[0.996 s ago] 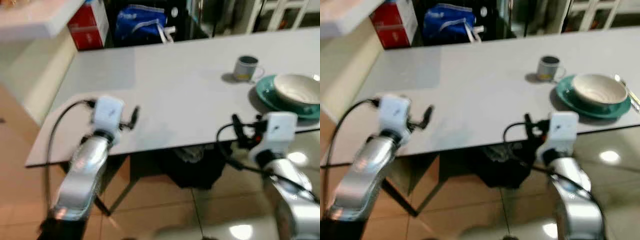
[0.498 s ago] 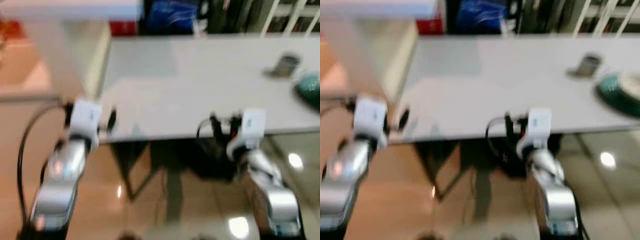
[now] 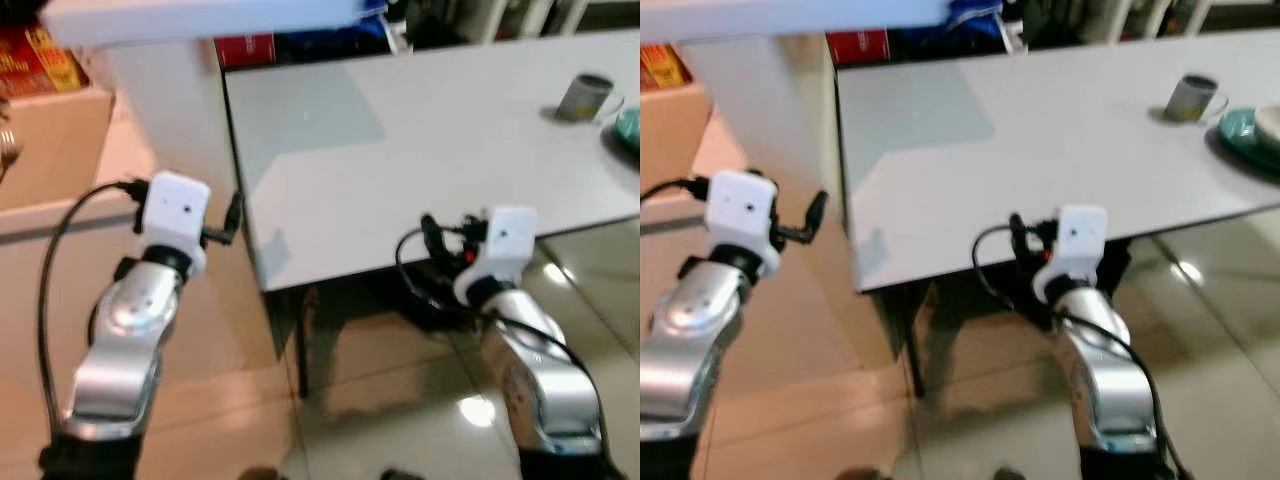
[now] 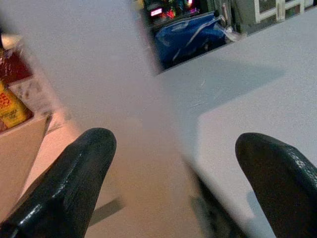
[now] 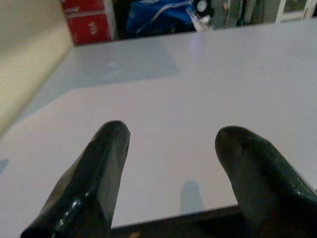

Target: Setting the table

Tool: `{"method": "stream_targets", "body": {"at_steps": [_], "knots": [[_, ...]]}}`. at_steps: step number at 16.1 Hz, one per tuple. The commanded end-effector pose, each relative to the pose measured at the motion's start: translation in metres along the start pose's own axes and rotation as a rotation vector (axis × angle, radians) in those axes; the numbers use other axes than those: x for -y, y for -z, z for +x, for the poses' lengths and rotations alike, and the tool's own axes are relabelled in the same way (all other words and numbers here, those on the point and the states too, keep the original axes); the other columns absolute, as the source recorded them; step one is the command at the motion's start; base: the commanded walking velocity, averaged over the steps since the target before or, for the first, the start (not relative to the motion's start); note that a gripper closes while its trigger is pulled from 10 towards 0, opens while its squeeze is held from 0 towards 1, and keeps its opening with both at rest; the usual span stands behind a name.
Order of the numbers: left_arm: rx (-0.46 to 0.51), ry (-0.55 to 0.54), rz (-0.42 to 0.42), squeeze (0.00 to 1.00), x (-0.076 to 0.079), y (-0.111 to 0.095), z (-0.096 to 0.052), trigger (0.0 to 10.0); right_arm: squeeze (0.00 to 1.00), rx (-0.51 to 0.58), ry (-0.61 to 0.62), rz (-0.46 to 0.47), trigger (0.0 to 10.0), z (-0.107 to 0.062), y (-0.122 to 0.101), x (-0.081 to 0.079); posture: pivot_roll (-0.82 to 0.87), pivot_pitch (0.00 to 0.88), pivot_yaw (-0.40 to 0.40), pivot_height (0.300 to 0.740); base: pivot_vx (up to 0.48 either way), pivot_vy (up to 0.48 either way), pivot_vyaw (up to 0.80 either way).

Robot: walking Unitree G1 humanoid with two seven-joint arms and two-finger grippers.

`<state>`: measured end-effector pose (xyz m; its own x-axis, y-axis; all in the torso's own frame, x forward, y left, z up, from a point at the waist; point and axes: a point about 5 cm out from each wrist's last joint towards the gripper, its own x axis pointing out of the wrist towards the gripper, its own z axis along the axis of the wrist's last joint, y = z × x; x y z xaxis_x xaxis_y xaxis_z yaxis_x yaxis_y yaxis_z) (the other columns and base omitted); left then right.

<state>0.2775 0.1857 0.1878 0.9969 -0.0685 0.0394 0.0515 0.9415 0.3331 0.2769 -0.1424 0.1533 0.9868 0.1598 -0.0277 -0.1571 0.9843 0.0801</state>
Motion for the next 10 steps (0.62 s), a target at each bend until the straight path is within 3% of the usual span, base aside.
{"method": "stream_targets", "body": {"at_steps": [1,3,4,6,8,10], "knots": [[-0.015,0.004,0.007,0.00,0.000,0.001,-0.004,10.0,0.00,0.015,-0.058,-0.012,10.0,0.000,-0.004,-0.007,0.05,0.085,0.021,0.740,0.000,0.480,0.00],[-0.008,0.005,0.009,0.00,-0.001,0.000,-0.009,10.0,0.00,0.026,-0.084,-0.006,10.0,0.001,-0.005,-0.010,0.06,0.085,0.012,0.740,0.000,0.480,0.00],[0.079,0.044,-0.037,0.00,0.000,-0.016,-0.016,10.0,0.00,0.036,-0.122,0.002,10.0,0.002,-0.006,-0.014,0.07,0.081,-0.002,0.740,0.000,0.480,0.00],[0.081,0.076,-0.018,0.00,-0.001,-0.018,-0.022,10.0,0.00,0.036,-0.141,-0.005,10.0,0.002,-0.006,-0.016,0.08,0.076,-0.008,0.740,0.000,0.480,0.00],[0.075,0.019,0.013,0.00,-0.013,-0.017,-0.022,10.0,0.00,0.045,-0.148,0.006,10.0,0.004,-0.008,-0.017,0.09,0.069,-0.014,0.740,0.000,0.480,0.00],[0.117,0.000,0.012,0.00,-0.020,-0.031,-0.016,10.0,0.00,0.059,-0.144,0.009,10.0,0.007,-0.012,-0.018,0.09,0.062,-0.016,0.740,0.000,0.480,0.00]]}}
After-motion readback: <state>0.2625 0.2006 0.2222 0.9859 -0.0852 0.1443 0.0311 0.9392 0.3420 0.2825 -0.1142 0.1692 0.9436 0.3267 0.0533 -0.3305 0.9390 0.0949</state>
